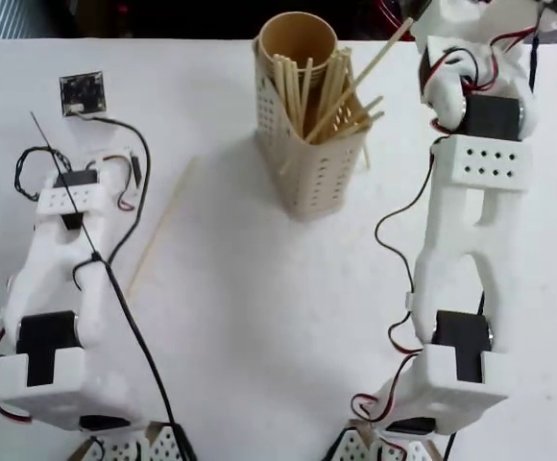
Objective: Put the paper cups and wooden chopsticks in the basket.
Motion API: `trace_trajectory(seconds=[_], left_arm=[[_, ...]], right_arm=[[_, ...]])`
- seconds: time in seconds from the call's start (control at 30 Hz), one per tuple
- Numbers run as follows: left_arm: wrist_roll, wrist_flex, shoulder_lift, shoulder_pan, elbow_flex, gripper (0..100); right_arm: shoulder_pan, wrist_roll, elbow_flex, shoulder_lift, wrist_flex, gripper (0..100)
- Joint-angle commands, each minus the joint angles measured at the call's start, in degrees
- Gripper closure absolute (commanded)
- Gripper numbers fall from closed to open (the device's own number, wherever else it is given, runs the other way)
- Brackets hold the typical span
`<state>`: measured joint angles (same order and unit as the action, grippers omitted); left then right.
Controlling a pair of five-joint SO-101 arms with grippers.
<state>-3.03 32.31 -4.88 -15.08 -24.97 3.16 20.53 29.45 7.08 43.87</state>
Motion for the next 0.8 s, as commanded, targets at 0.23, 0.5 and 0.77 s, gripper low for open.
trace_trajectory(seconds=[0.23, 0.5, 0.77], left_arm=[[0.0, -1.1, 0.4, 0.2, 0.4, 91], [0.0, -1.1, 0.4, 0.2, 0.4, 91], [0.0, -1.1, 0.4, 0.1, 0.4, 91]], right_arm=[[-3.0, -4.9, 3.5, -3.9, 16.0, 96.9], [-8.9, -5.4, 3.6, -3.3, 28.4, 68.7], [-9.3, -5.4, 3.3, -2.4, 24.5, 78.6]])
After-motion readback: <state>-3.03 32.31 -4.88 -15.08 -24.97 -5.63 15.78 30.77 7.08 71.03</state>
